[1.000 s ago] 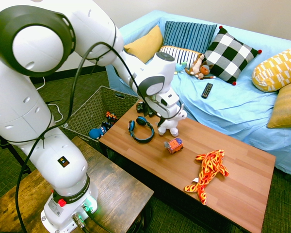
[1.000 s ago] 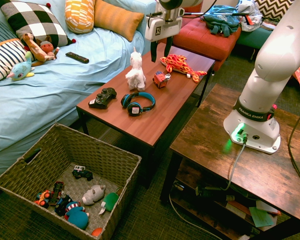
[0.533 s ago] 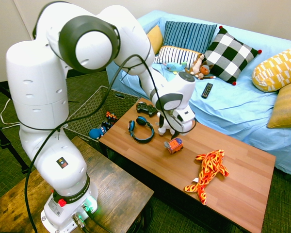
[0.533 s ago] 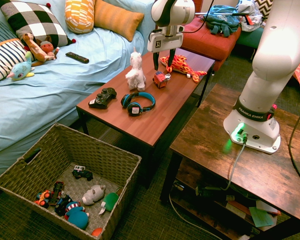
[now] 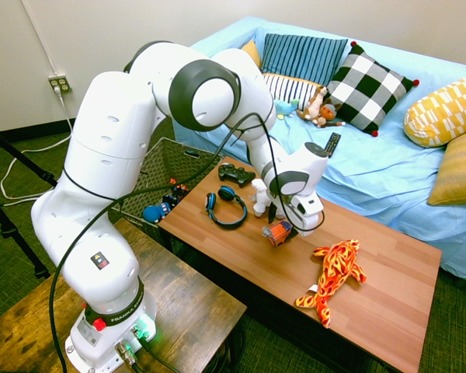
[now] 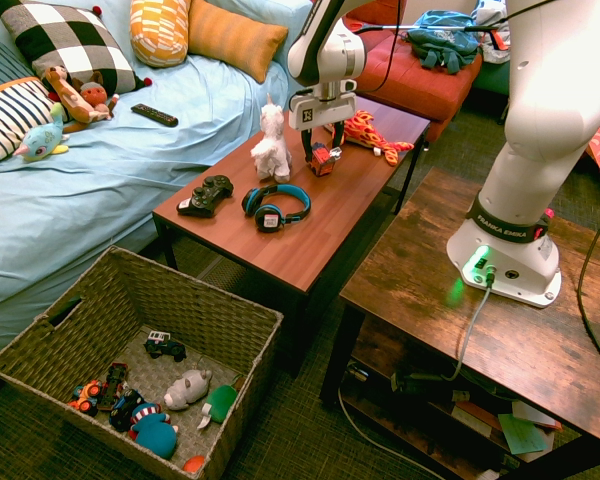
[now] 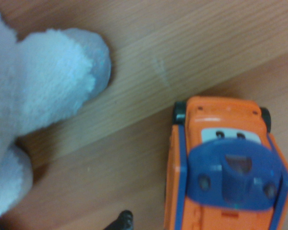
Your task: Put the toy car in the basket
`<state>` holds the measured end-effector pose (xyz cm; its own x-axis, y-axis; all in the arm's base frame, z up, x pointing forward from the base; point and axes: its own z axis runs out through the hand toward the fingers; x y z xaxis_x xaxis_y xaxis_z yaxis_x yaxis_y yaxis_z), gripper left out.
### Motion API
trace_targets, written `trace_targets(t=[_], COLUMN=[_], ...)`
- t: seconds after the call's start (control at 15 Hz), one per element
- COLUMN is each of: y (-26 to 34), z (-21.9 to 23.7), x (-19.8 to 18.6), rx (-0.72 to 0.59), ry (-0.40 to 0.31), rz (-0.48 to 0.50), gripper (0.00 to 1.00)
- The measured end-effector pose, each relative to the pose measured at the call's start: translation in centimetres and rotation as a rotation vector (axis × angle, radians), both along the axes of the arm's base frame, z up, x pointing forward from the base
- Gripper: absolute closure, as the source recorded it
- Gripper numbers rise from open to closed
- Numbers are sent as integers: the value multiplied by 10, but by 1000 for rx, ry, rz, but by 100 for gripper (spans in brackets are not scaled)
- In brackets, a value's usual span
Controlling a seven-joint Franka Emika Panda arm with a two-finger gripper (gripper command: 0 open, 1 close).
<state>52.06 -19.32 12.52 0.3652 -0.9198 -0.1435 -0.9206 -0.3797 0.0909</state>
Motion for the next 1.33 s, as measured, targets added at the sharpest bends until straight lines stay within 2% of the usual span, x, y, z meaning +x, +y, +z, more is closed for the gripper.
trace_targets(t=[0.07,0.33,1.0,1.2,1.33], y=[0,10,2,-1,-3], z=[-3,-15,-18,-15,2], x=[8,22,20,16,1], rx=[2,-8,-13,-16,-15], ry=[4,18,45,36,3], rz=[6,22,5,7,11], gripper=[100,100,100,100,100])
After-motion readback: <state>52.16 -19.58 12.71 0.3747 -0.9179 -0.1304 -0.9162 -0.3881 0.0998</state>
